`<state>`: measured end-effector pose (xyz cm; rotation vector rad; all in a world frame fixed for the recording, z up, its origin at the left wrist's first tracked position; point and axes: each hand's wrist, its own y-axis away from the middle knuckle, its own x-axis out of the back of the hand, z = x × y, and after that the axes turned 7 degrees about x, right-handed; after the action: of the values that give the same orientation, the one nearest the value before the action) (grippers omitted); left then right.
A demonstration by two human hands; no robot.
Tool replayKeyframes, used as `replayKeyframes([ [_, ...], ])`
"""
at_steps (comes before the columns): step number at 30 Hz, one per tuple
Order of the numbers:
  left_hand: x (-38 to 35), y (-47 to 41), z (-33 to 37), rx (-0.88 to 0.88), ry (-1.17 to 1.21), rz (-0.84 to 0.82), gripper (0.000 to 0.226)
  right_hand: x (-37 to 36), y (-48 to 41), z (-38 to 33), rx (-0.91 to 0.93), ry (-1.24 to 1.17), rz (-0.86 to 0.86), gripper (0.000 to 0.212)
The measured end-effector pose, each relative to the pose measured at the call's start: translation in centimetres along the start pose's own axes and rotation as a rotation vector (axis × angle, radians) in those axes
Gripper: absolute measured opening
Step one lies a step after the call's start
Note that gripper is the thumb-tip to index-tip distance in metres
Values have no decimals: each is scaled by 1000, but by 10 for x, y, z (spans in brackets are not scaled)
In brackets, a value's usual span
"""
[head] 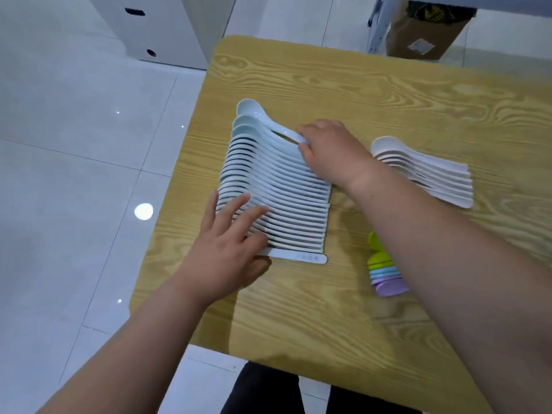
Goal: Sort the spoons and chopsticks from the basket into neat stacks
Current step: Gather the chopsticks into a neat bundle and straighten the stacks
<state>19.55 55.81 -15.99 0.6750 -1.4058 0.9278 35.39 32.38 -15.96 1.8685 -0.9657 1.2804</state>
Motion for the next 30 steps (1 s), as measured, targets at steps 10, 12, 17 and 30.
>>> replayKeyframes([
  [10,-5,25,-14,-20,95,1,18,9,-9,-8,-222,-251,-8,36],
  [12,-3,24,-11,4,93,-57,21,10,-9,-8,-243,-280,1,33],
  [17,-6,20,-6,28,94,-70,25,5,-6,-10,-264,-364,38,26],
  [30,-15,1,-8,39,56,60,11,-3,-3,-12,-168,-359,-6,30],
])
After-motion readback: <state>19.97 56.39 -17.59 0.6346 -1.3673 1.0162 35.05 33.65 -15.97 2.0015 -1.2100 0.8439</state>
